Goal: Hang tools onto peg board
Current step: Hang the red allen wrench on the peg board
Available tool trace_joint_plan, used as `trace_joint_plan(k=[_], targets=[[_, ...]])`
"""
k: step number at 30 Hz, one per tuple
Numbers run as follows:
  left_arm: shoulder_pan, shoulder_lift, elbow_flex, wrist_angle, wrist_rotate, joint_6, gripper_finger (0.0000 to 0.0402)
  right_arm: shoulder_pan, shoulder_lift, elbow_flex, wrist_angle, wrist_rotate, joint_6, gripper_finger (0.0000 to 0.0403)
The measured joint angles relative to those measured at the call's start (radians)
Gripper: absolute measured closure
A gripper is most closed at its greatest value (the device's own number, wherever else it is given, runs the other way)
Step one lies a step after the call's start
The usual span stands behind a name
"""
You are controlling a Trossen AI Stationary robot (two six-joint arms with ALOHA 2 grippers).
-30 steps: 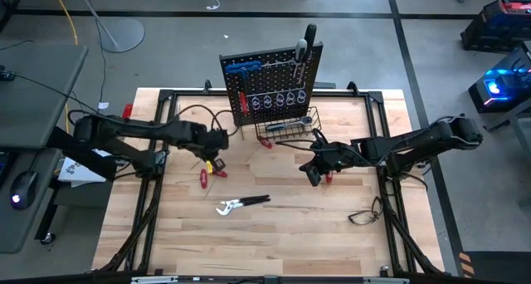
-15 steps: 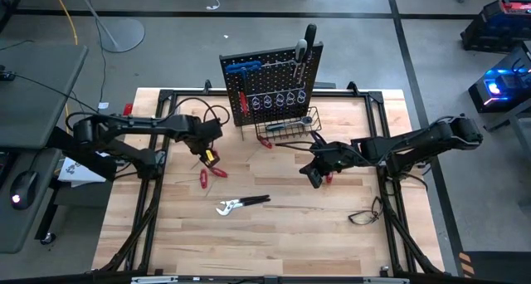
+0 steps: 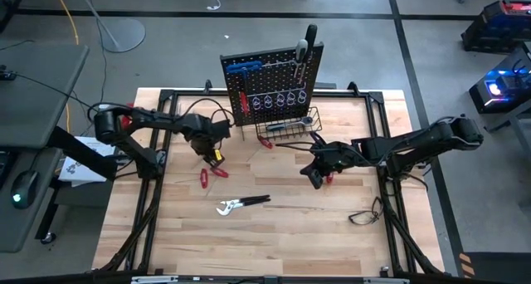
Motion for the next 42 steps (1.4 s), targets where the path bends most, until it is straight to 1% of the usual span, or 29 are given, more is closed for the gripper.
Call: trace_joint_plan(k=[2, 3, 4, 8, 10, 13, 14, 21, 26, 32, 36, 39, 42], targets=[[-0.003, 0.0, 0.0, 0.014, 0.007, 0.004, 0.0352, 0.0, 0.0, 0.0, 0.0, -0.01, -0.003, 0.0403], [-0.005, 0.0, 0.0, 0.02, 0.007, 0.009, 0.0375, 0.0, 0.0, 0.0, 0.0, -0.012, -0.003, 0.0403], [-0.005, 0.0, 0.0, 0.022, 0.007, 0.011, 0.0385, 0.0, 0.0, 0.0, 0.0, -0.012, -0.003, 0.0403], [-0.005, -0.021, 0.004, 0.019, -0.008, 0.023, 0.0399, 0.002, 0.0, 0.0, 0.0, -0.013, -0.004, 0.0403], [-0.006, -0.069, -0.003, 0.03, -0.028, 0.019, 0.04, 0.002, 0.0, 0.0, 0.0, -0.013, -0.007, 0.0403], [-0.001, -0.157, -0.013, 0.047, -0.107, 0.01, 0.0401, 0.003, -0.001, 0.0, 0.0, -0.014, -0.011, 0.0403], [0.0, -0.191, -0.014, 0.049, -0.116, -0.001, 0.0401, 0.003, -0.001, 0.0, 0.0, -0.015, -0.017, 0.0403], [-0.018, -0.374, -0.02, 0.053, -0.089, -0.03, 0.0401, 0.003, -0.01, 0.0, 0.0, -0.033, -0.034, 0.0403], [-0.042, -0.444, -0.02, 0.045, -0.083, -0.03, 0.0401, 0.003, -0.031, 0.0, 0.009, -0.038, -0.06, 0.0403], [-0.075, -0.426, -0.02, 0.033, -0.061, 0.007, 0.0401, 0.0, -0.03, 0.0, 0.008, -0.038, -0.06, 0.0403], [-0.098, -0.375, -0.018, 0.042, -0.075, 0.14, 0.0394, 0.0, -0.03, 0.0, 0.007, -0.038, -0.06, 0.0403], [-0.098, -0.321, -0.018, 0.018, -0.086, 0.259, 0.0369, 0.0, -0.03, 0.0, 0.007, -0.038, -0.059, 0.0403], [-0.091, -0.265, -0.017, 0.005, -0.087, 0.336, 0.0327, 0.0, -0.03, 0.0, 0.008, -0.057, -0.051, 0.0403]])
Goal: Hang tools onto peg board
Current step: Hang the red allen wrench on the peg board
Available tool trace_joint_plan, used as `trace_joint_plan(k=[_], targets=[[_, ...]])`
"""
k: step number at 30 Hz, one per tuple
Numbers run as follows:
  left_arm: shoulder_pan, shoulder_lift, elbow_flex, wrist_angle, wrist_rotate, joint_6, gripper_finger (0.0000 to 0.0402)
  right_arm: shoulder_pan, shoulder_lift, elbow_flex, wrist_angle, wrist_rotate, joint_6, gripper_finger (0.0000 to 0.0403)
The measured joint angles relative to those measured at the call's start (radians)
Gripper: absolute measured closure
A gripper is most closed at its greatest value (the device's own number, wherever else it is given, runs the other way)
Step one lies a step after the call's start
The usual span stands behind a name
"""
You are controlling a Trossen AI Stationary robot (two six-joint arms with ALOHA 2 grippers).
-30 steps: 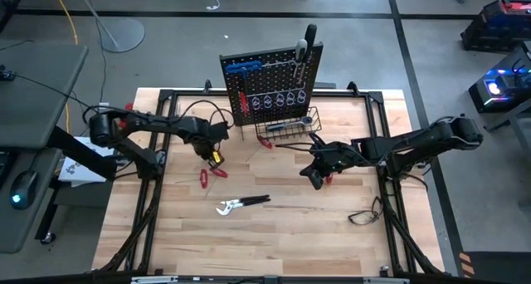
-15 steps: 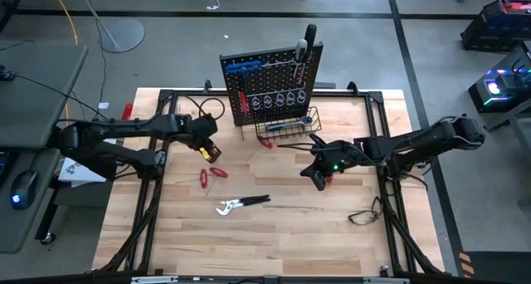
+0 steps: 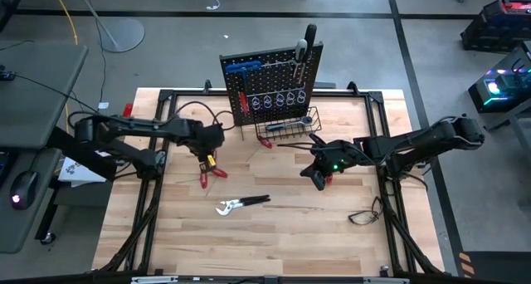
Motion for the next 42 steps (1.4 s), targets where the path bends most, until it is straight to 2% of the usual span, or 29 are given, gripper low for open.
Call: trace_joint_plan(k=[8, 13, 16, 18, 20, 22, 24, 32, 34, 37, 42], targets=[[0.006, 0.14, 0.02, 0.017, -0.037, 0.146, 0.0194, 0.0, 0.0, 0.0, 0.0, -0.003, 0.022, 0.0403], [0.039, 0.234, 0.029, 0.012, -0.006, 0.181, 0.0175, 0.0, 0.0, 0.0, -0.001, -0.002, 0.026, 0.0403], [0.058, 0.272, 0.034, 0.021, 0.036, 0.213, 0.0188, 0.0, 0.0, 0.0, -0.003, -0.002, 0.024, 0.0403], [0.058, 0.275, 0.034, 0.03, 0.039, 0.202, 0.0214, 0.0, 0.0, 0.0, -0.006, -0.002, 0.019, 0.0403], [0.057, 0.276, 0.033, 0.036, 0.03, 0.157, 0.0267, 0.0, 0.0, 0.0, -0.008, 0.0, 0.004, 0.0403], [0.059, 0.276, 0.028, 0.042, 0.05, 0.104, 0.0349, 0.0, 0.0, 0.0, -0.011, 0.001, -0.012, 0.0403], [0.058, 0.276, 0.023, 0.049, 0.056, 0.052, 0.0383, 0.0, 0.0, 0.0, -0.012, 0.001, -0.024, 0.0403], [0.057, 0.267, 0.032, 0.038, 0.107, -0.065, 0.0401, 0.0, 0.0, 0.0, -0.013, 0.001, -0.053, 0.0403], [0.056, 0.224, 0.032, 0.058, 0.101, -0.09, 0.0401, 0.001, 0.0, 0.0, -0.014, 0.001, -0.063, 0.0403], [0.064, 0.165, 0.029, 0.177, 0.077, -0.135, 0.0401, 0.001, 0.001, 0.0, -0.014, 0.001, -0.081, 0.0403], [0.057, 0.067, 0.029, 0.2, 0.097, -0.224, 0.0401, 0.001, 0.001, -0.001, -0.008, 0.0, -0.09, 0.0403]])
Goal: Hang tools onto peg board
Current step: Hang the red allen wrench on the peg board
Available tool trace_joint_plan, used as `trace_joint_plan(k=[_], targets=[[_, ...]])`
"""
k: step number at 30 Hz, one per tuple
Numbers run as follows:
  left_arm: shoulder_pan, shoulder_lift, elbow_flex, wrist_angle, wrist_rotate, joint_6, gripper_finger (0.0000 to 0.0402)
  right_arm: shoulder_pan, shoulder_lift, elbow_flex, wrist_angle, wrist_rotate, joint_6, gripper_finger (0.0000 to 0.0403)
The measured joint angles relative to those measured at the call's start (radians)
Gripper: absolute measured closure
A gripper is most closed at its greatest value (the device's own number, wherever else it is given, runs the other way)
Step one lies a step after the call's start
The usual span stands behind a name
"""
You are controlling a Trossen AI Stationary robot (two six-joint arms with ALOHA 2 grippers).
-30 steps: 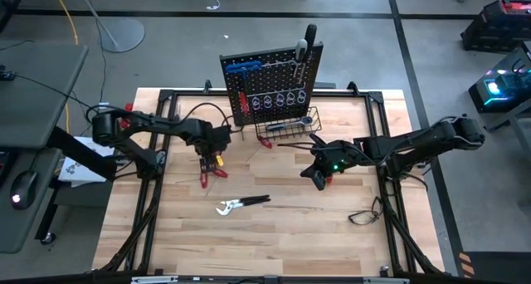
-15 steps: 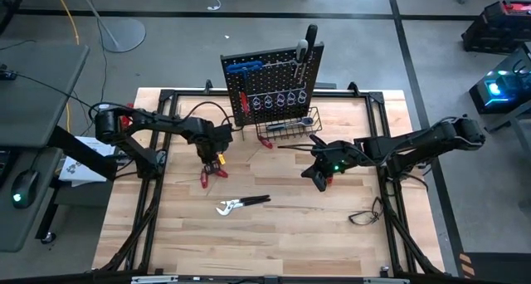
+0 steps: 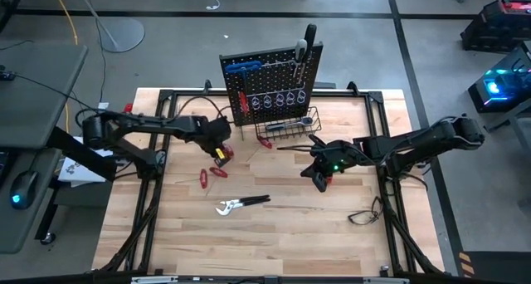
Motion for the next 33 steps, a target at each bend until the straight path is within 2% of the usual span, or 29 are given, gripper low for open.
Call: trace_joint_plan(k=[12, 17, 20, 24, 33], targets=[[-0.034, -0.092, 0.002, 0.076, 0.039, -0.072, 0.0401, 0.006, 0.0, 0.0, 0.044, -0.049, -0.019, 0.0403], [-0.068, -0.095, 0.041, 0.01, 0.062, -0.027, 0.0401, 0.005, 0.004, 0.0, 0.184, -0.056, -0.069, 0.0403], [-0.1, -0.094, 0.077, -0.097, -0.034, 0.046, 0.0401, -0.023, 0.017, 0.001, 0.233, -0.063, -0.094, 0.0403], [-0.102, -0.078, 0.076, -0.151, -0.168, 0.054, 0.0401, -0.071, 0.037, 0.001, 0.241, -0.062, -0.093, 0.0403], [-0.073, 0.158, 0.069, -0.092, -0.207, 0.026, 0.0401, -0.101, 0.04, 0.001, 0.273, -0.078, -0.069, 0.0403]])
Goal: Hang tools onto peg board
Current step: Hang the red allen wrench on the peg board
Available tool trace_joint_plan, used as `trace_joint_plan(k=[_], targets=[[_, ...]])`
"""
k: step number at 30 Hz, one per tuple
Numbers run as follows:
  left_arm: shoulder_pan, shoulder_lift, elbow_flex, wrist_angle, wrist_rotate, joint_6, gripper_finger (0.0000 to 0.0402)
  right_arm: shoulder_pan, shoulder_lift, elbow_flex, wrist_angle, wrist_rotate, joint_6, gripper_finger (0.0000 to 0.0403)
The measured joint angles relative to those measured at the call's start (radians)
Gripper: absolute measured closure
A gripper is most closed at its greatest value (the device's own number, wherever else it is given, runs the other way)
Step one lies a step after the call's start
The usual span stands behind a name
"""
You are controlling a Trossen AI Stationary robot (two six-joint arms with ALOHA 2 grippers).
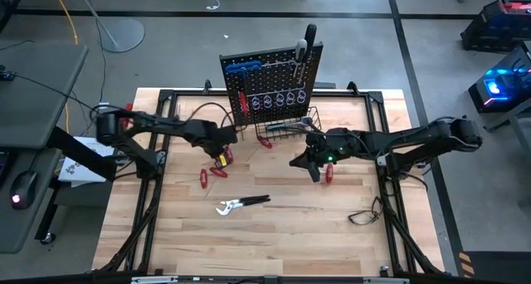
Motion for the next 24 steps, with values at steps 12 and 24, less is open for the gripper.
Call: trace_joint_plan(k=[12, 24], targets=[[-0.181, 0.086, 0.086, 0.249, 0.17, -0.206, 0.0401, 0.048, 0.0, 0.0, -0.028, -0.019, 0.023, 0.0403], [-0.301, 0.006, 0.194, 0.355, 0.105, -0.33, 0.0401, 0.064, 0.024, 0.04, -0.043, -0.029, 0.016, 0.0403]])
